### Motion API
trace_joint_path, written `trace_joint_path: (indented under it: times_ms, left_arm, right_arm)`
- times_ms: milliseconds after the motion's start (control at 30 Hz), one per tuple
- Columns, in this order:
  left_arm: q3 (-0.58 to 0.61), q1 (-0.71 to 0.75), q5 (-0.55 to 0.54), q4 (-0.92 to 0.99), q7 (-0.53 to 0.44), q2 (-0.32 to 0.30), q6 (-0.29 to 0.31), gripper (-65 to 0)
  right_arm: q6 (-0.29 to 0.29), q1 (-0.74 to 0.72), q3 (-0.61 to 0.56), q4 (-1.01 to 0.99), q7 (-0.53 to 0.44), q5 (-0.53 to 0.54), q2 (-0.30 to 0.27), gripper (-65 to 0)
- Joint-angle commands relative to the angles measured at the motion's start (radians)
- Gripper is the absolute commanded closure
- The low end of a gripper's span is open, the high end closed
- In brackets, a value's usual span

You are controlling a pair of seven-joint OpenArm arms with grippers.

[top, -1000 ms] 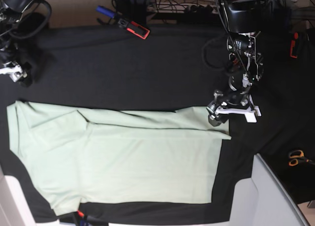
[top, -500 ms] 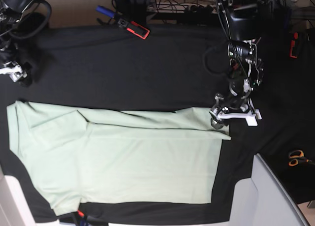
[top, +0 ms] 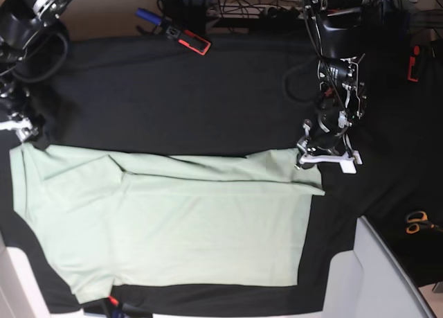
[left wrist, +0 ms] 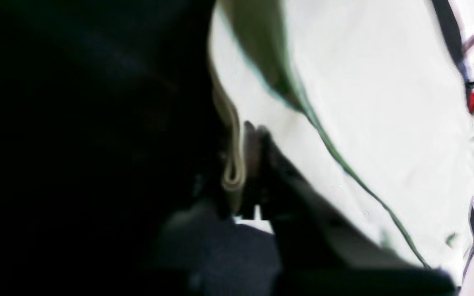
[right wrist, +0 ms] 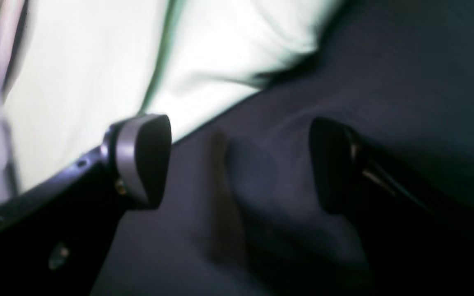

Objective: Fold the T-shirt properly
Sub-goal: 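Open both grippers, release the folded strip and raise them, then lower both grippers and grasp the folded edge again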

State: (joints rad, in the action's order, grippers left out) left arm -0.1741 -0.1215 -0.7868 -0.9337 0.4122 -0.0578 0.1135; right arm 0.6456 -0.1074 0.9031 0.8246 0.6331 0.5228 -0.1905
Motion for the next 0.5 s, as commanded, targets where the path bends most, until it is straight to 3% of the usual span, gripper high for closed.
trace_joint_path:
  times_ms: [0, 133, 300, 467]
  left_arm:
    - [-0.002, -0.01, 0.002, -0.008, 0.014, -0.006, -0.004, 0.0]
    - [-0.002, -0.008, 0.002, -0.006, 0.014, -0.009, -0.004, 0.0]
    - [-0.002, -0.008, 0.002, -0.009, 0.015, -0.007, -0.004, 0.0]
    - [-0.002, -0.007, 0.002, -0.011, 0.015, -0.007, -0.004, 0.0]
  right_arm:
    - [-0.002, -0.033, 0.012, -0.029, 0.0, -0.003, -0.025, -50.1]
    - [-0.004, -0.099, 0.112, -0.153, -0.032, -0.007, -0.062, -50.1]
    - [-0.007, -0.142, 0.118, -0.268, -0.057, -0.01, -0.116, -49.6]
    - [-0.007, -0.157, 0.116, -0.276, -0.071, -0.013, -0.12, -49.3]
